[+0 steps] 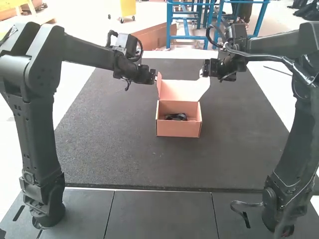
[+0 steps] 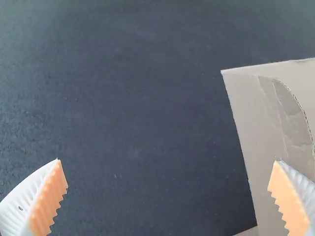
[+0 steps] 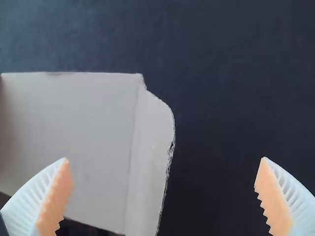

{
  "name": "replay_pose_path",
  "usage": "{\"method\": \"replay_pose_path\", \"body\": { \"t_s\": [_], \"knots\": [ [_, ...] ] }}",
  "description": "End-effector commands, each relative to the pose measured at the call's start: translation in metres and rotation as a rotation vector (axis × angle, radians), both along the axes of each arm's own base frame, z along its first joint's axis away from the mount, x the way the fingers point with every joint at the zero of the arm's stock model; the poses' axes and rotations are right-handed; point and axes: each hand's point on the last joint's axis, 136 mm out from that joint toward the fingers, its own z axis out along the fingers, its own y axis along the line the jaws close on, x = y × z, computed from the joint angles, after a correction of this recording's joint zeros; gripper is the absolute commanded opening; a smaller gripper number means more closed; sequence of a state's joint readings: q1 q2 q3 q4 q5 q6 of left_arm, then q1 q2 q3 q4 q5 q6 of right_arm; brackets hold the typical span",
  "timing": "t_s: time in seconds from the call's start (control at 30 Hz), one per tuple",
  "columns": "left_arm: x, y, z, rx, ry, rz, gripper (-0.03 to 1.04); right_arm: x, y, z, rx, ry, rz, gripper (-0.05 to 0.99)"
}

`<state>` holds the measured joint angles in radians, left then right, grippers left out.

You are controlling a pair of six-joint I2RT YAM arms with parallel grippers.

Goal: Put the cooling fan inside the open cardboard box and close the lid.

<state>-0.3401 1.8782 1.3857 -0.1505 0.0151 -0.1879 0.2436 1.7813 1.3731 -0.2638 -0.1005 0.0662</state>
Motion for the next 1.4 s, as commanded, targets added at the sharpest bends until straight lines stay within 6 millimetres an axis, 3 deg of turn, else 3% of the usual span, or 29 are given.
{"method": "replay_pose_path", "body": {
  "t_s": [0.0, 0.3, 0.53, 0.63, 0.77, 0.9, 1.03, 1.37],
  "knots": [
    [0.002, -0.013, 0.016, -0.022, -0.032, -0.04, 0.97, 0.01, -0.001, 0.014, 0.028, -0.025, -0.005, 0.82],
    [0.001, -0.014, 0.015, -0.02, -0.028, -0.044, 0.97, 0.01, 0.0, 0.014, 0.038, -0.022, -0.008, 0.57],
    [0.0, -0.014, 0.015, -0.017, -0.024, -0.045, 0.97, 0.009, 0.002, 0.007, 0.047, -0.005, 0.001, 0.52],
    [0.0, -0.014, 0.015, -0.018, -0.022, -0.044, 0.97, 0.009, 0.004, 0.004, 0.052, 0.003, 0.006, 0.42],
    [0.0, -0.014, 0.015, -0.017, -0.022, -0.045, 0.97, 0.009, 0.007, 0.0, 0.052, 0.013, 0.011, 0.41],
    [0.0, -0.014, 0.015, -0.017, -0.024, -0.045, 0.97, 0.009, 0.008, -0.002, 0.069, 0.023, 0.011, 0.31],
    [0.0, -0.014, 0.014, -0.013, -0.02, -0.047, 0.97, 0.009, 0.009, -0.002, 0.081, 0.025, 0.006, 0.27],
    [0.0, -0.014, 0.014, -0.01, -0.023, -0.049, 0.97, 0.011, 0.011, 0.001, 0.088, 0.015, 0.003, 0.24]
  ]
}}
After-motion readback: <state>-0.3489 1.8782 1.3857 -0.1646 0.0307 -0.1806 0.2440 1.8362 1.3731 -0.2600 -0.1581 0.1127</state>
